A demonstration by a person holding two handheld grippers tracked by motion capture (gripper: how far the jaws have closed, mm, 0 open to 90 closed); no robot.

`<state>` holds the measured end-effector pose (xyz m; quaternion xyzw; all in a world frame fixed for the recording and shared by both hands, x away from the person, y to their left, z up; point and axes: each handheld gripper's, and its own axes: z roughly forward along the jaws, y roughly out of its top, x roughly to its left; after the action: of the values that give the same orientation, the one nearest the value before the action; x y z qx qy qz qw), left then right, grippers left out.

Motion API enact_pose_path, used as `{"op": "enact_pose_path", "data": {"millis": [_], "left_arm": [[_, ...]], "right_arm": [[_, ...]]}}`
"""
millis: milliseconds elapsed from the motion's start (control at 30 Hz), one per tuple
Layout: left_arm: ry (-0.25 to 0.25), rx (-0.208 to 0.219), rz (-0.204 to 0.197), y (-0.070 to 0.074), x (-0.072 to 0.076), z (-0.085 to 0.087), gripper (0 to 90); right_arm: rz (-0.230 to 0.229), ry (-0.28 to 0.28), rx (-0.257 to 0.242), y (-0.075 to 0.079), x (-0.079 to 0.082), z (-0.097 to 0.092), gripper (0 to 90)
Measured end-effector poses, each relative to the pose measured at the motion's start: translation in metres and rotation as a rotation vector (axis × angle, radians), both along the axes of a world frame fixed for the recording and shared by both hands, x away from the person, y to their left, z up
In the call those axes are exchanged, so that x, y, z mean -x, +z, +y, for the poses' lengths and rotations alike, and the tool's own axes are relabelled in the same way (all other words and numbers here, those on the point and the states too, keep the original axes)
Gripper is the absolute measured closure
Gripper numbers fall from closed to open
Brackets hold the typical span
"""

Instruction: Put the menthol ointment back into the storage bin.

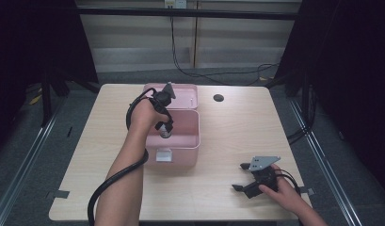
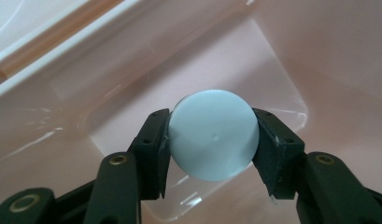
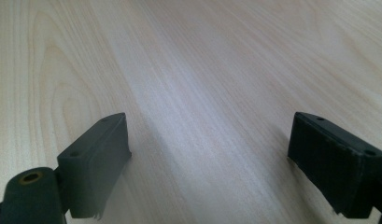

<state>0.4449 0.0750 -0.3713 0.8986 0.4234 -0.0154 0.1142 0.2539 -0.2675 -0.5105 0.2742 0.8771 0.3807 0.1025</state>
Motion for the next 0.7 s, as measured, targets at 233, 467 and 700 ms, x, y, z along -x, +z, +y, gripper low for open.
{"op": "enact_pose_path", "data": {"millis": [233, 467, 700], "left_arm": [[0.03, 0.001, -0.003, -0.01, -0.003, -0.002, 50.0], [0.072, 0.003, -0.01, -0.021, -0.008, -0.004, 50.0], [0.138, -0.004, 0.022, -0.041, -0.012, -0.005, 49.9]], "right_arm": [[0.0, 0.0, 0.0, 0.0, 0.0, 0.0, 12.1], [0.0, 0.0, 0.0, 0.0, 0.0, 0.0, 12.2], [0.001, 0.001, -0.001, 0.0, 0.0, 0.0, 12.1]]}}
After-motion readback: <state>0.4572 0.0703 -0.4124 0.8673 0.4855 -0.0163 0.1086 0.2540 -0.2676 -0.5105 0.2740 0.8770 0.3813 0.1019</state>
